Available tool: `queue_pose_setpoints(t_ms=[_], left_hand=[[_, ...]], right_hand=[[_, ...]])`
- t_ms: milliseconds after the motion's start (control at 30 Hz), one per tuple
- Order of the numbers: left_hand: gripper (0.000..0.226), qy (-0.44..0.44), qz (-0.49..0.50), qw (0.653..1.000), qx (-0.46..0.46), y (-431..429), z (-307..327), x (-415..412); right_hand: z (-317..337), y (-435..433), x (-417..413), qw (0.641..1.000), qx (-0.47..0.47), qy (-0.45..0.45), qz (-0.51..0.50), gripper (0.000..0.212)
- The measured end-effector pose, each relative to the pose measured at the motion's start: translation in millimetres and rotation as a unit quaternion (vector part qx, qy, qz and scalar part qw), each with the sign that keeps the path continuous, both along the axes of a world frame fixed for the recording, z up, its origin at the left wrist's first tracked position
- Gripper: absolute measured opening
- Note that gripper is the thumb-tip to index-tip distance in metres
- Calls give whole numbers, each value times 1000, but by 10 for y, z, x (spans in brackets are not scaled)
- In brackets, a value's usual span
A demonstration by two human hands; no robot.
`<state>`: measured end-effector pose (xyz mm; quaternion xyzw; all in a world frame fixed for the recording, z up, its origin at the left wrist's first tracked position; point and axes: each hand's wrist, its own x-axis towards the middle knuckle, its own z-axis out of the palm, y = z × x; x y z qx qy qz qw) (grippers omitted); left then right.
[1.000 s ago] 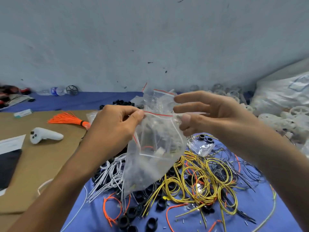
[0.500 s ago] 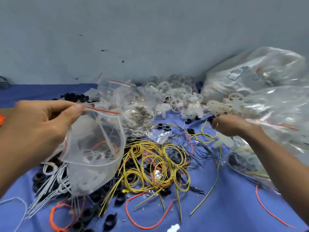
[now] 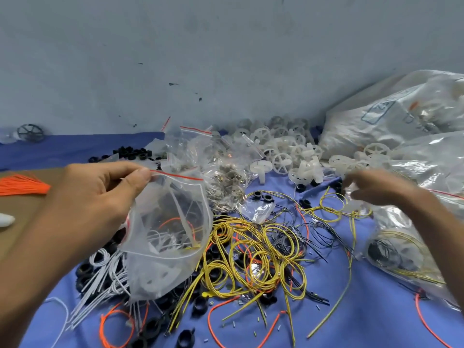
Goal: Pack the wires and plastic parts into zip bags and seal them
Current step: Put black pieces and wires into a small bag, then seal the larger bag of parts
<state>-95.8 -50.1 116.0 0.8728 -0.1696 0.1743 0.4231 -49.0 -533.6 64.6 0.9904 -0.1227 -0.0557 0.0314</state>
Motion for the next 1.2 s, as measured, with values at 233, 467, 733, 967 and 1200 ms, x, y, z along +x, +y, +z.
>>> queue_pose_setpoints(t_ms=[233, 467, 733, 967, 1200], left_hand=[[21, 15, 20, 1000, -12, -77, 2, 75], [22, 14, 1, 1000, -3, -150, 4, 71], [18, -15, 34, 999, -24, 25, -8, 145], [32, -6, 65, 987, -144, 278, 78, 266], [32, -1, 65, 986, -156, 302, 184, 165]], right_hand=[[857, 751, -284, 757, 578, -207, 225, 32], [924, 1992, -546, 684, 642, -42, 345, 34], [739, 2240, -399, 688, 671, -115, 253, 24], [101, 2350, 104, 838, 485, -150, 200, 21], [-556, 2353, 793, 933, 289, -90, 192, 31]])
